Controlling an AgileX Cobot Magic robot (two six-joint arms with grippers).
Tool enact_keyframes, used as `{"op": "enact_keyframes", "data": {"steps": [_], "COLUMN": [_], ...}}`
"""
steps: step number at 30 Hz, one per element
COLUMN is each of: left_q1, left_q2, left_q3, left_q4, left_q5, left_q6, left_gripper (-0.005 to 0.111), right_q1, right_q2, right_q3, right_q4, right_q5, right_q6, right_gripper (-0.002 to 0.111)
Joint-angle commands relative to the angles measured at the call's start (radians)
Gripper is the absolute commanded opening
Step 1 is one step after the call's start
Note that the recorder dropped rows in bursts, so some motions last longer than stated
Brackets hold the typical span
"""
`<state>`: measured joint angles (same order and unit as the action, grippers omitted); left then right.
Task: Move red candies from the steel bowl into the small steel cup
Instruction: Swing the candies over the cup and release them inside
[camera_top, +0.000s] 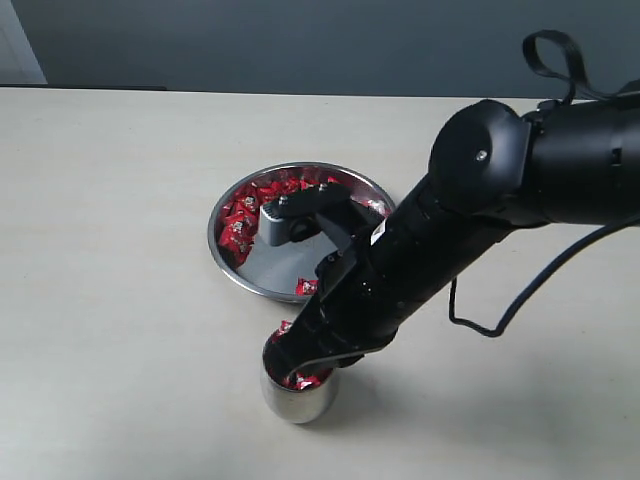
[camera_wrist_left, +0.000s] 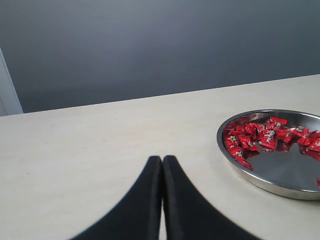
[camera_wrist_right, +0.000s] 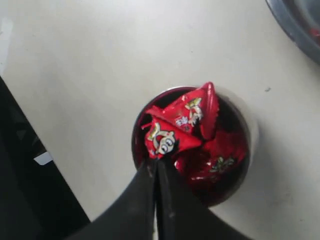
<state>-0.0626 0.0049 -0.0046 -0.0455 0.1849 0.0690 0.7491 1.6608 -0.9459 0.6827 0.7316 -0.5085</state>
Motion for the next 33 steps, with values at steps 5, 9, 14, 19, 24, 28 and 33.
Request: {"op": "enact_keyframes", "data": {"steps": [5, 9, 14, 19, 24, 28, 33], "left_q1": [0.001, 0.001, 0.001, 0.001, 0.001, 0.001, 0.001], "left_q2": [-0.005, -0.005, -0.005, -0.005, -0.005, -0.005, -0.005], "left_q3": [0.005, 0.005, 0.005, 0.005, 0.005, 0.005, 0.005], "left_q4": [-0.001, -0.001, -0.001, -0.001, -0.001, -0.001, -0.001], "left_q5": [-0.005, -0.005, -0.005, -0.005, -0.005, -0.005, -0.005], "left_q6": [-0.001, -0.001, -0.001, -0.001, -0.001, -0.001, -0.001], "left_gripper": [0.002, 0.002, 0.002, 0.002, 0.002, 0.002, 0.002], "right_q1": [0.0, 0.0, 0.0, -0.002, -0.005, -0.005, -0.005], "right_q2": [0.011, 0.011, 0.011, 0.007, -0.035, -0.066, -0.13], "right_q3": [0.004, 0.004, 0.004, 0.004, 0.004, 0.004, 0.004], "right_q4": [-0.004, -0.004, -0.004, -0.007, -0.027, -0.033, -0.048], "right_q5": [-0.024, -0.02, -0.014, -0.007, -0.043, -0.053, -0.164], "right_q6": [-0.003, -0.003, -0.003, -0.003, 0.018, 0.02, 0.03], "right_gripper": [-0.001, 0.004, 0.031, 0.034, 0.034, 0.034, 0.034]}}
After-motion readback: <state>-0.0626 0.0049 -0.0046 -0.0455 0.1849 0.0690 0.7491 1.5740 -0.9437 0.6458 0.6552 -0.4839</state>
